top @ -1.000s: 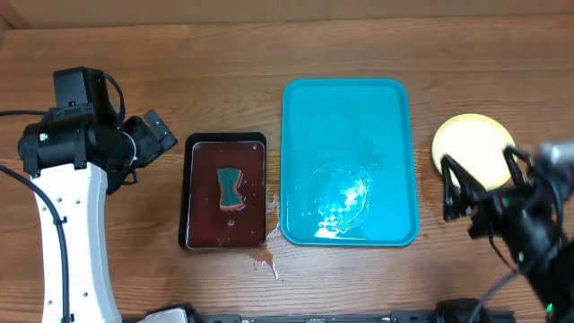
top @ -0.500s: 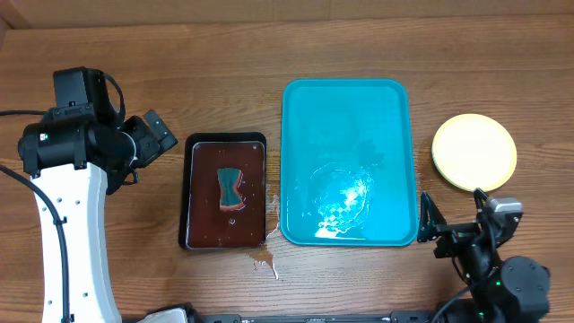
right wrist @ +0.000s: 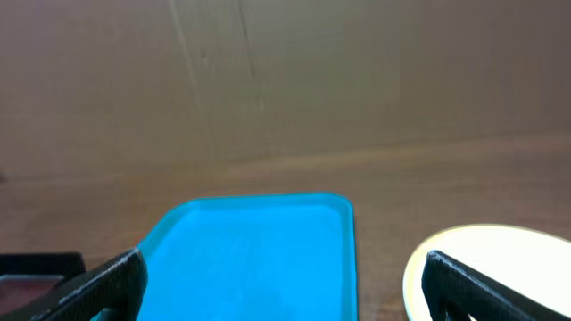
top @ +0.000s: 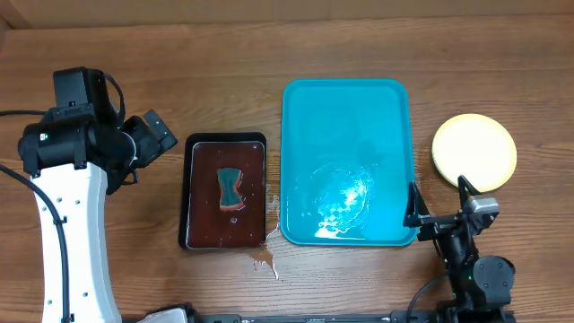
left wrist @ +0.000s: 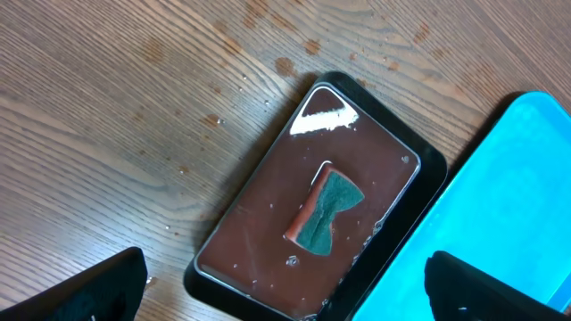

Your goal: Clean dirty plates on tray and stack at the side

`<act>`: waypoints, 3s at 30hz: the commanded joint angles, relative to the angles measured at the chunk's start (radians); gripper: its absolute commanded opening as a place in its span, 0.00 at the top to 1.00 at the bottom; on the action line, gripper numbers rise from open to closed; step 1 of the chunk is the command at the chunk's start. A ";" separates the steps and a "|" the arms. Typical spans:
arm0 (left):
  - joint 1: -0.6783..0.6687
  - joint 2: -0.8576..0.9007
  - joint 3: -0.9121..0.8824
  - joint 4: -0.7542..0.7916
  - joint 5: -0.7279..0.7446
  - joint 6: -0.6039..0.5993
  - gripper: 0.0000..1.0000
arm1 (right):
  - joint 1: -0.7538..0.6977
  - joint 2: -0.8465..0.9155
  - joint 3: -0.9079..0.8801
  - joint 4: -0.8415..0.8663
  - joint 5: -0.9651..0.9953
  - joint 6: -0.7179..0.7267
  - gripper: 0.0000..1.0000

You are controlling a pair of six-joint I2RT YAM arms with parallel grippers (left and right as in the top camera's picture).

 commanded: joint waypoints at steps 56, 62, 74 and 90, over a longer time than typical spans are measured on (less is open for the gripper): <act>-0.166 -1.072 -0.847 0.757 0.026 0.362 0.00 | 0.005 -0.010 -0.016 0.002 0.017 0.000 0.00; -0.158 -1.311 -1.086 0.928 0.026 0.359 0.00 | 0.005 -0.010 -0.016 0.002 0.017 0.000 0.00; -0.158 -1.411 -1.350 1.153 -0.020 0.363 0.00 | 0.005 -0.010 -0.016 0.002 0.017 0.000 0.00; -0.157 -1.411 -1.504 1.235 -0.028 0.360 0.00 | 0.005 -0.010 -0.016 0.002 0.017 0.000 0.00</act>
